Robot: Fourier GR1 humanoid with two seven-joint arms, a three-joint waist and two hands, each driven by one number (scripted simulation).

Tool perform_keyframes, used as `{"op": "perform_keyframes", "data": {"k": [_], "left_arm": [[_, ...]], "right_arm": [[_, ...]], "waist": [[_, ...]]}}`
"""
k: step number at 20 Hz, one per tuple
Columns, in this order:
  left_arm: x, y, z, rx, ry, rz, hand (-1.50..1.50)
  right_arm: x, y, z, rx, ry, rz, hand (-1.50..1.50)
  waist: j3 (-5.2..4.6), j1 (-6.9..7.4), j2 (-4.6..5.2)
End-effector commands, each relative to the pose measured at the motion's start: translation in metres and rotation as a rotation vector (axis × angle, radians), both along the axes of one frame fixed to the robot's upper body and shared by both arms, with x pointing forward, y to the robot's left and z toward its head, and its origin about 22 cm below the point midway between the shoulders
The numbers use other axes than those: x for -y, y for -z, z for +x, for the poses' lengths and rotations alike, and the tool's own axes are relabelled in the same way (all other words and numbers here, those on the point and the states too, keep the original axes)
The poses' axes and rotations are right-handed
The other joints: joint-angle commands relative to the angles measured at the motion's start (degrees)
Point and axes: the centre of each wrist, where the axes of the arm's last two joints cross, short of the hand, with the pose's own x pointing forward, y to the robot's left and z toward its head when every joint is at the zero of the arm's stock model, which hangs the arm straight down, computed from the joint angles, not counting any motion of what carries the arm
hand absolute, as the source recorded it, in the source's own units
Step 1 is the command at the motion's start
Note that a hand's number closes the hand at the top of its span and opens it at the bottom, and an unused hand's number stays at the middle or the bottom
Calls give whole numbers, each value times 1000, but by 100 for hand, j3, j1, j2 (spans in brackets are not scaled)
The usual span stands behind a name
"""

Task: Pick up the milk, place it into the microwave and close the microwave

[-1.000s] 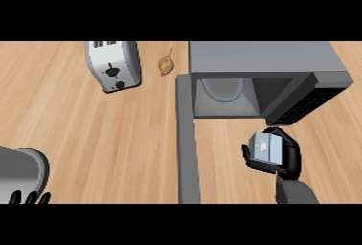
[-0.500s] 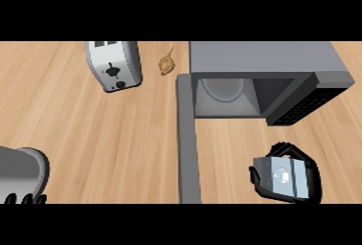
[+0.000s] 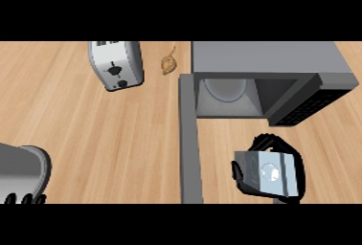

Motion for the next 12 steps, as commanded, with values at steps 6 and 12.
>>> {"op": "perform_keyframes", "data": {"k": [6,12], "left_arm": [[-7,0,-8,-18,-14,-10,-150],[-18,8,3,-29,-18,18,-150]], "right_arm": [[-27,-22,51,-40,23,-72,150],[-50,12,81,-118,82,-181,150]], "waist": [[2,24,5],[4,56,23]]}}
